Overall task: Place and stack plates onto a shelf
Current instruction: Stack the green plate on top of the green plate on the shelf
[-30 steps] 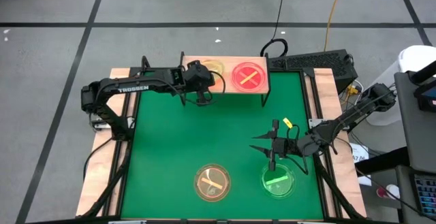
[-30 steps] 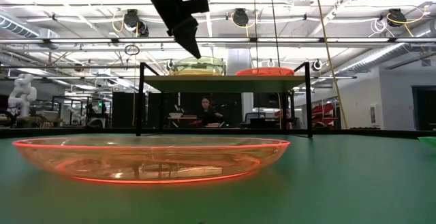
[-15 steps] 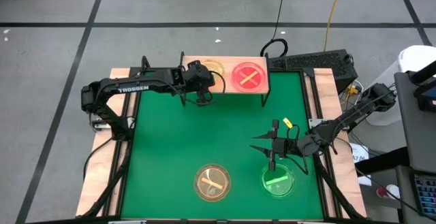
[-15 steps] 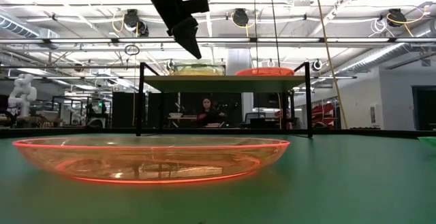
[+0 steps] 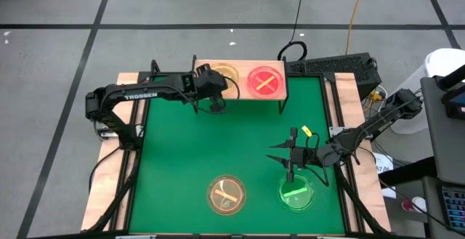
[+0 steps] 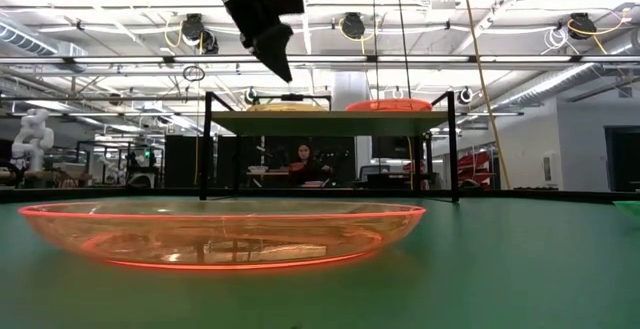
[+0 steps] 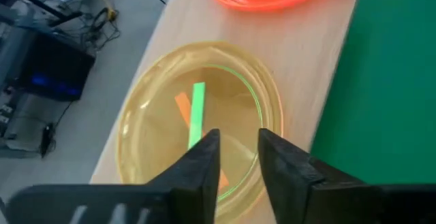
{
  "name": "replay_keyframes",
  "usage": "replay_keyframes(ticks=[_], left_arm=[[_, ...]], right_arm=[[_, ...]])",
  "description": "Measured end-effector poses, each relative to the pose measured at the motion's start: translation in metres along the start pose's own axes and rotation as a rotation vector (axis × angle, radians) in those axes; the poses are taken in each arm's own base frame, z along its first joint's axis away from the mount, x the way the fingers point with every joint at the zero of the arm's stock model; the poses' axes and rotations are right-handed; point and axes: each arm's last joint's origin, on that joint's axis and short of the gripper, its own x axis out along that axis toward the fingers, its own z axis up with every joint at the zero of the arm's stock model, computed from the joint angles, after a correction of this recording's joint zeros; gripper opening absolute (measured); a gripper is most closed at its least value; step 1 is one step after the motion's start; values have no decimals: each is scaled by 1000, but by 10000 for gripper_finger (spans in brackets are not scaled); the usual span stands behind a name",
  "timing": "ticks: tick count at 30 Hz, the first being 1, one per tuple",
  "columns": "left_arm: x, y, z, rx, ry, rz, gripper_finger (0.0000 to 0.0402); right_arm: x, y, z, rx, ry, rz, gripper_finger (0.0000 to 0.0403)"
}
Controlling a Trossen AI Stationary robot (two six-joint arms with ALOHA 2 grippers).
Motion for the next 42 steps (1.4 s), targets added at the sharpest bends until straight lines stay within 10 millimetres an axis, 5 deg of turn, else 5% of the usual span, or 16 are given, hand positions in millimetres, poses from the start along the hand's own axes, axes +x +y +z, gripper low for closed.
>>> replay_keyframes(ticks=[7, 10, 16, 22, 31, 38, 42], left_arm=[[-22, -3, 2, -67, -42, 26, 10], [-35, -3, 2, -73, -70, -36, 6], [-71, -5, 6, -111, -240, -468, 5], [-100, -25, 1, -81, -521, -547, 5], [-121, -57, -64, -180, -1006, -639, 4], [-111, -89, -126, -216, -1236, -735, 4], [-108, -89, -142, -271, -1324, -733, 4]], right_arm=[[0, 0, 0, 0, 0, 0, 118], [0, 0, 0, 0, -1, 0, 118], [0, 0, 0, -2, 0, 0, 118], [0, 0, 0, -3, 0, 0, 118], [0, 0, 0, -3, -1, 0, 118], [0, 0, 0, -3, -1, 1, 118], [0, 0, 1, 3, -7, -1, 118]])
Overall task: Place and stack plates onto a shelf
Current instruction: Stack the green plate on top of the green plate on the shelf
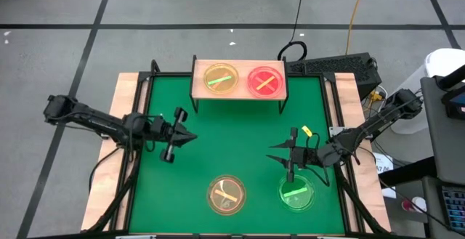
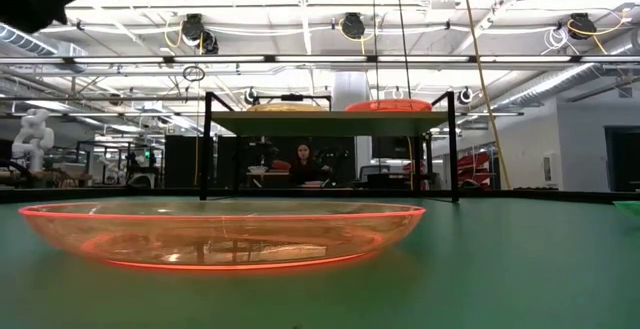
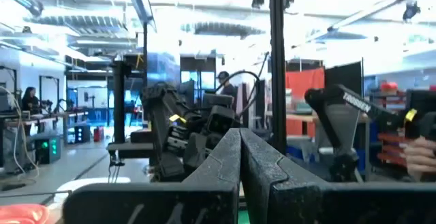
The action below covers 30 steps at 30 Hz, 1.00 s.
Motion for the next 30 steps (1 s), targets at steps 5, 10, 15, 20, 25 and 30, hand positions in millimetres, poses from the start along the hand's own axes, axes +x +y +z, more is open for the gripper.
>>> replay_keyframes(ticks=[5, 10, 15, 20, 25, 30], left_arm=[[-3, 0, -1, -14, -5, 1, 4], [-3, 0, -2, 5, -4, 2, 4], [-3, 0, -1, 9, -5, 3, 4], [-3, 0, -1, 10, -5, 3, 4], [-3, 0, -2, -7, -5, 2, 4], [-3, 0, -2, -14, -3, 2, 4]], right_arm=[[0, 0, 1, 5, -6, 1, 118], [0, 0, 1, 15, -6, 1, 118], [0, 0, 3, 123, -26, -1, 118], [0, 0, 3, 179, -27, -1, 118], [2, 2, 0, 262, -4, 5, 118], [-1, 11, -11, 195, 89, 151, 118]])
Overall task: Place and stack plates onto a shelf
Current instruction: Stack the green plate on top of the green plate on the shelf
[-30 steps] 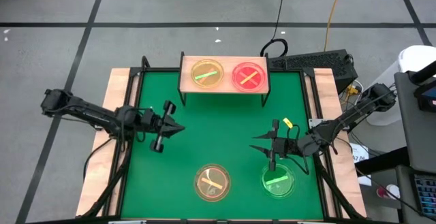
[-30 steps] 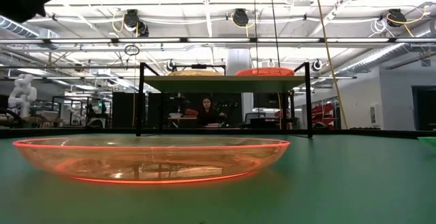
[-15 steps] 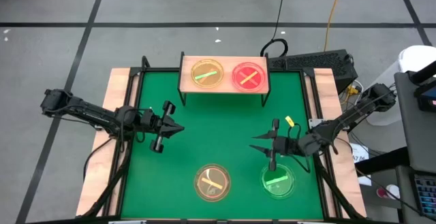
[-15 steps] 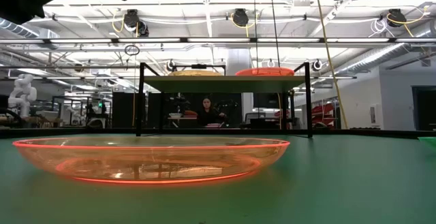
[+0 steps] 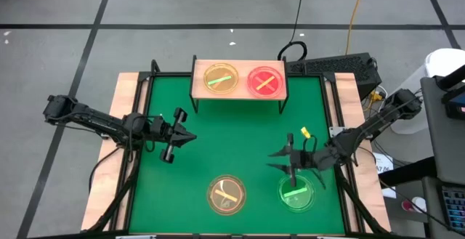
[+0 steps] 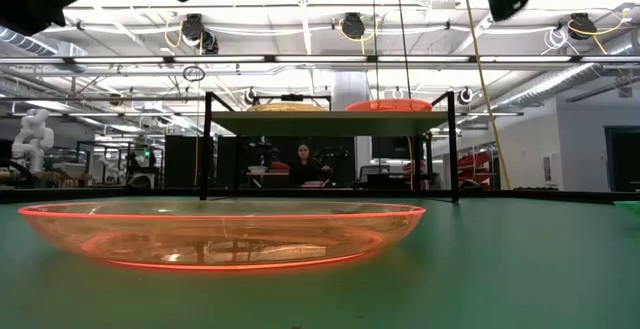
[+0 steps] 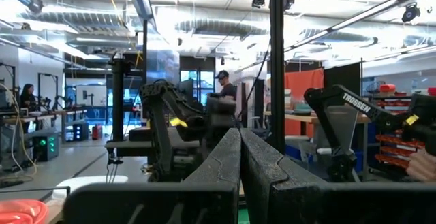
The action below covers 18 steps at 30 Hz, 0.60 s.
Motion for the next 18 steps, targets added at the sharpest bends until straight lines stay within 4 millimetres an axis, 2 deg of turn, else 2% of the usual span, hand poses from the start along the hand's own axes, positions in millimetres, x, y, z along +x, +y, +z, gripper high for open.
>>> replay_keyframes(ticks=[3, 9, 18], left_arm=[[0, 0, 0, -6, 1, 0, 4], [0, 0, -1, -20, 12, 0, 4], [0, 0, -2, -43, 21, 0, 4]], right_arm=[[-5, 3, -14, -85, 135, 16, 118], [-11, 0, -28, 26, 263, -30, 118], [-17, 9, -55, 203, 528, 16, 118]])
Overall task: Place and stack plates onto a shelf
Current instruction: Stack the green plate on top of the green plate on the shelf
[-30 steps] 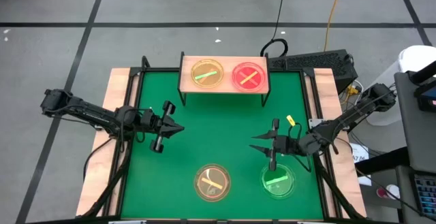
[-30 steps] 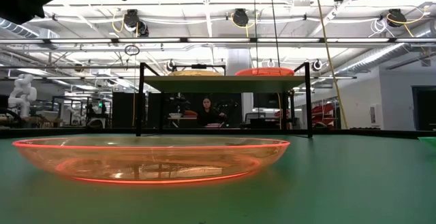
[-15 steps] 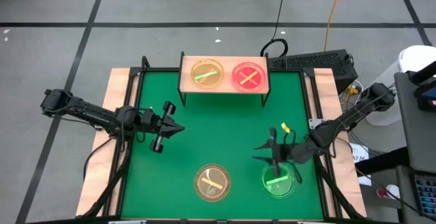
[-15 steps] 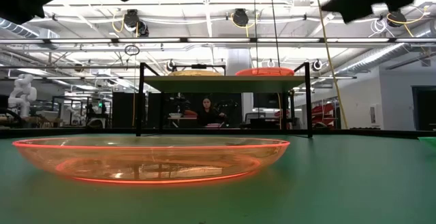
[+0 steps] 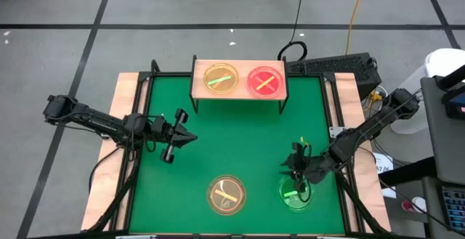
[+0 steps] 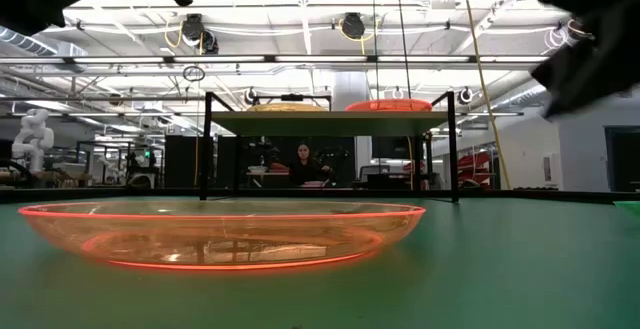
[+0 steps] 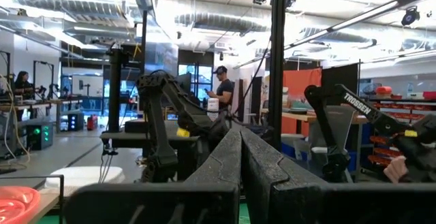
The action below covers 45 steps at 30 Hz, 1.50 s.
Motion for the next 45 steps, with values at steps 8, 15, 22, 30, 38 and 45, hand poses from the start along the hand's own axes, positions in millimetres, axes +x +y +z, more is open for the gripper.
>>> replay_keyframes(ticks=[8, 15, 22, 30, 38, 45], left_arm=[[0, -1, -1, -20, 14, -2, 4], [0, 0, -4, -25, 42, -1, 4], [0, 0, -6, -42, 55, 1, 4], [1, 0, -10, -44, 80, 2, 4], [1, 0, -9, -38, 72, 2, 4], [1, 0, -9, -37, 73, 2, 4]], right_arm=[[6, -1, -15, 149, 205, 30, 118], [8, -19, -20, 251, 330, -72, 118], [12, -25, -15, 283, 401, 18, 118], [13, -28, -14, 275, 440, 67, 118], [22, -37, -38, 322, 419, 102, 118], [26, -46, -59, 384, 359, 140, 114]])
